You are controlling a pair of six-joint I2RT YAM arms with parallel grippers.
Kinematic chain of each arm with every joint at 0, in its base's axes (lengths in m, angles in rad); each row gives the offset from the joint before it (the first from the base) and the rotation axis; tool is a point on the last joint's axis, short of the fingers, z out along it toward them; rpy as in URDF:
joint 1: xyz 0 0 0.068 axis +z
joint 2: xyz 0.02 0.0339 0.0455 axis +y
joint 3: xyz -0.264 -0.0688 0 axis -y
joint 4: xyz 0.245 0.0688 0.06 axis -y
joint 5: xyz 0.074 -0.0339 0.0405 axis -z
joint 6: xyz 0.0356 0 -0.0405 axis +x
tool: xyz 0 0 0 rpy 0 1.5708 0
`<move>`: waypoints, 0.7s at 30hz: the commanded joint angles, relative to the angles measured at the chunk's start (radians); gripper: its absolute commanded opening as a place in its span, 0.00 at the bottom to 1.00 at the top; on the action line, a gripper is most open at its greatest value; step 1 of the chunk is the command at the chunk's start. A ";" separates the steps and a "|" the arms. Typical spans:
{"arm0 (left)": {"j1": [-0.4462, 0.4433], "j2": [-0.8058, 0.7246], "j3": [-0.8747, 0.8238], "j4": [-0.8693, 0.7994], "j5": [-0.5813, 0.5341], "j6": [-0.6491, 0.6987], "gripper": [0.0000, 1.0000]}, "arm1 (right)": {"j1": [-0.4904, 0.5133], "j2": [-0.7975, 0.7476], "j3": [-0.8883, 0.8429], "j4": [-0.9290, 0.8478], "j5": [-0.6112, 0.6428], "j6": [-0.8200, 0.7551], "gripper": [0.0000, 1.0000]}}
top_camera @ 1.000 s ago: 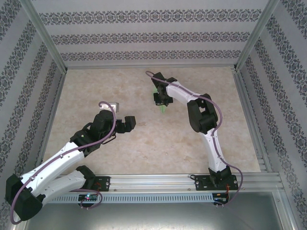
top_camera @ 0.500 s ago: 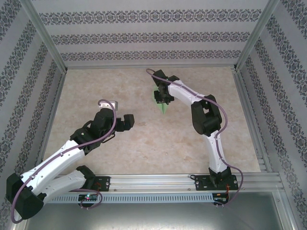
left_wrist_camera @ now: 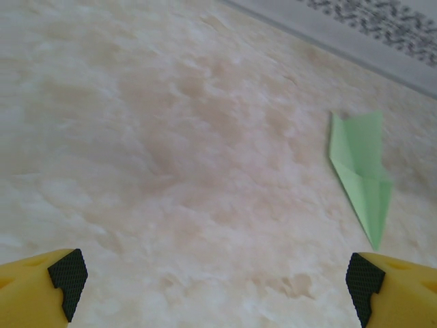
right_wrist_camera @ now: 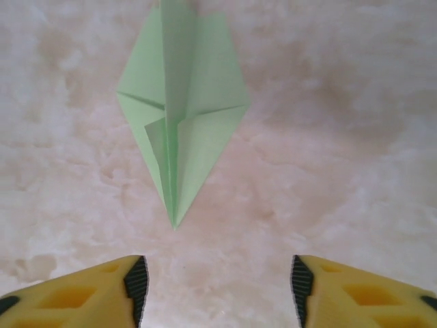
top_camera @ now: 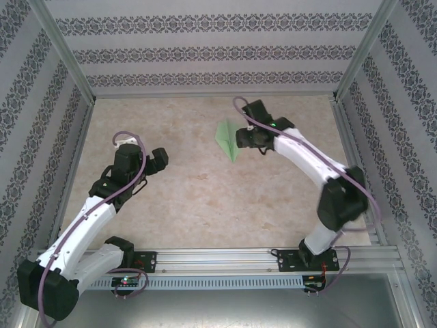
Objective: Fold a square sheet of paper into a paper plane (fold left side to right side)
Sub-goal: Reset both arms
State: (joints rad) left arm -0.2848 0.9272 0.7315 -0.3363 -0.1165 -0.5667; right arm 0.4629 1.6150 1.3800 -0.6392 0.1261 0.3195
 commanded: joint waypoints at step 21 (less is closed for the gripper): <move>0.134 0.144 -0.412 0.783 -0.252 0.516 1.00 | -0.469 -0.292 -0.906 1.102 -0.060 -0.185 0.98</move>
State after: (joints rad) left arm -0.1894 1.0206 0.3565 0.2615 -0.4305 -0.1299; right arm -0.0006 1.2987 0.4801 0.2287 0.1009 0.1913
